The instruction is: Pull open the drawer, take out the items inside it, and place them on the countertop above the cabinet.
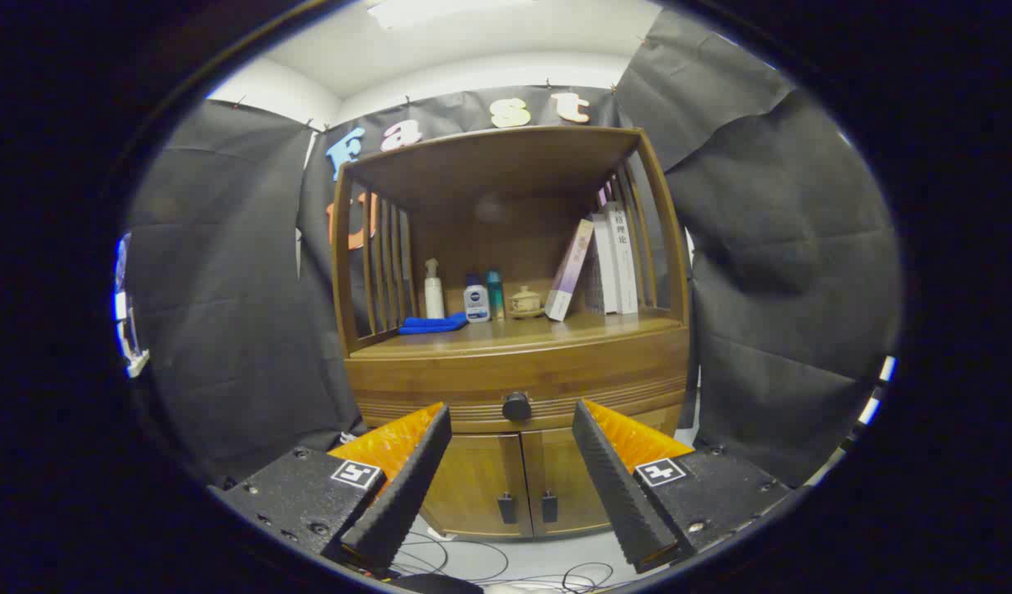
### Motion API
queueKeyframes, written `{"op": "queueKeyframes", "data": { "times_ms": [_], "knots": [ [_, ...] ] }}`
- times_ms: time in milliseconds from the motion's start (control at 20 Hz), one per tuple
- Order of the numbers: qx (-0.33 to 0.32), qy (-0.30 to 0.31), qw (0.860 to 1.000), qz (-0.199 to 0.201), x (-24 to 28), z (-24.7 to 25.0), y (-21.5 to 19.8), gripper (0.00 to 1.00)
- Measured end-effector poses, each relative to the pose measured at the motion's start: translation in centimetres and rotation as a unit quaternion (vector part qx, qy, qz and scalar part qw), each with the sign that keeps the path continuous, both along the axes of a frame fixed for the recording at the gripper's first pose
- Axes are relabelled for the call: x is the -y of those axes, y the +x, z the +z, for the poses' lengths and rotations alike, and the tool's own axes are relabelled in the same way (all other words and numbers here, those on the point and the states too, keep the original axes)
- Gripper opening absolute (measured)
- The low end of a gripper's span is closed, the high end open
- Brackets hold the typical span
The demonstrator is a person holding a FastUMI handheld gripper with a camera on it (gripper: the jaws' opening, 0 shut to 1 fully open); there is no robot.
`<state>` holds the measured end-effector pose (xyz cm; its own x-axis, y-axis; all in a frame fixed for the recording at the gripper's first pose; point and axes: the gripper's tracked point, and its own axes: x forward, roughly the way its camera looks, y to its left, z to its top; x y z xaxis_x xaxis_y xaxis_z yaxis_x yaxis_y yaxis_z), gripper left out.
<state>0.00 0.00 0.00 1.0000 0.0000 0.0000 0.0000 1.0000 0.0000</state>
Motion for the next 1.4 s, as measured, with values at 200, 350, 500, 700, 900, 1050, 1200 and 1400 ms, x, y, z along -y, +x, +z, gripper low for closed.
{"op": "queueKeyframes", "data": {
  "times_ms": [200,350,500,700,900,1050,1200,1400],
  "knots": [
    [-0.009,-0.013,1.0,0.0,0.4,-0.7,0.5,0.97],
    [-0.014,-0.014,1.0,0.006,0.3,-1.1,0.5,0.97],
    [-0.013,-0.016,1.0,0.009,0.2,-0.9,0.3,0.97],
    [-0.008,-0.017,1.0,0.013,-0.1,-0.5,0.0,0.97],
    [-0.006,-0.028,0.999,0.016,-0.4,-0.9,0.2,0.97],
    [-0.011,-0.035,0.999,0.017,-0.5,-2.0,0.9,0.97],
    [-0.022,-0.033,0.999,0.016,-0.3,-3.4,1.7,0.97],
    [-0.031,-0.038,0.999,0.015,0.1,-5.0,3.7,0.97]
  ]
}}
